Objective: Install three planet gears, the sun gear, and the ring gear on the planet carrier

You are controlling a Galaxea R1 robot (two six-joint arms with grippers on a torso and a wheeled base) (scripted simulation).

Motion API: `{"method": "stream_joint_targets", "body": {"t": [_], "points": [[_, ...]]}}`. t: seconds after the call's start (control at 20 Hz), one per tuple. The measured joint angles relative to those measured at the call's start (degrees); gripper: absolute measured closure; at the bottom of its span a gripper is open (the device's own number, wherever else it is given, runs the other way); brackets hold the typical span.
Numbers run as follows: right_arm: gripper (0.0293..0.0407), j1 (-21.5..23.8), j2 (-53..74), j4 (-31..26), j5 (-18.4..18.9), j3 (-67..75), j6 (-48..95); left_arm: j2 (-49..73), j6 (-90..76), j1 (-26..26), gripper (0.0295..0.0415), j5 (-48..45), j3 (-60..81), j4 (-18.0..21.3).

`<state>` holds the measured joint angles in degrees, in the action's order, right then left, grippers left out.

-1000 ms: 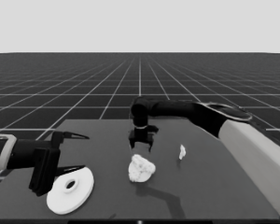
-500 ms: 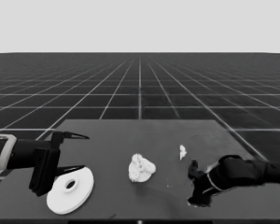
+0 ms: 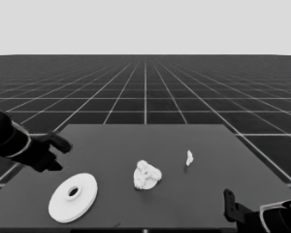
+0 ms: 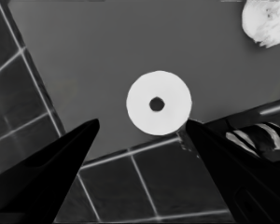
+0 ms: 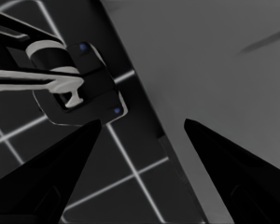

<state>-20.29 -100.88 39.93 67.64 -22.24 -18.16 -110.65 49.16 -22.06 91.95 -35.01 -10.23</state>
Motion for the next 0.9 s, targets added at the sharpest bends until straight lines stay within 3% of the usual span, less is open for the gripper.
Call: {"method": "stream_joint_targets", "body": {"t": [0.05, 0.15, 0.35, 0.4, 0.45, 0.5, 0.6, 0.85, 0.9], "points": [[0.0315, -0.01, 0.03, 0.02, -0.01, 0.03, 0.03, -2.47, 6.75, 1.22, 0.0318, 1.28, -6.37, 7.28], [0.0315, -0.02, 0.06, 0.04, -0.02, 0.06, 0.05, -4.50, 11.45, 2.78, 0.0324, 1.43, -13.91, 13.91], [0.0315, -0.03, 0.08, 0.04, -0.02, 0.07, 0.06, -5.60, 12.80, 3.64, 0.0326, 1.46, -18.40, 16.89], [0.0315, -0.03, 0.08, 0.04, -0.03, 0.07, 0.06, -4.65, 13.23, 14.77, 0.0326, -4.46, -16.65, 5.66], [0.0315, -0.03, 0.08, 0.04, -0.03, 0.07, 0.06, -5.41, 13.09, 23.74, 0.0326, -8.01, -18.21, -1.38], [0.0315, -0.03, 0.08, 0.05, -0.03, 0.07, 0.06, -6.66, 12.66, 28.58, 0.0326, -10.20, -20.62, -5.11], [0.0315, -0.03, 0.08, 0.05, -0.03, 0.07, 0.06, -8.31, 12.02, 32.50, 0.0326, -12.35, -23.78, -8.04], [0.0315, -0.03, 0.08, 0.05, -0.03, 0.07, 0.06, -9.23, 11.62, 34.14, 0.0326, -13.46, -25.58, -9.28], [0.0315, -0.03, 0.08, 0.05, -0.03, 0.07, 0.06, -9.26, 11.61, 34.18, 0.0361, -13.49, -25.64, -9.32]]}}
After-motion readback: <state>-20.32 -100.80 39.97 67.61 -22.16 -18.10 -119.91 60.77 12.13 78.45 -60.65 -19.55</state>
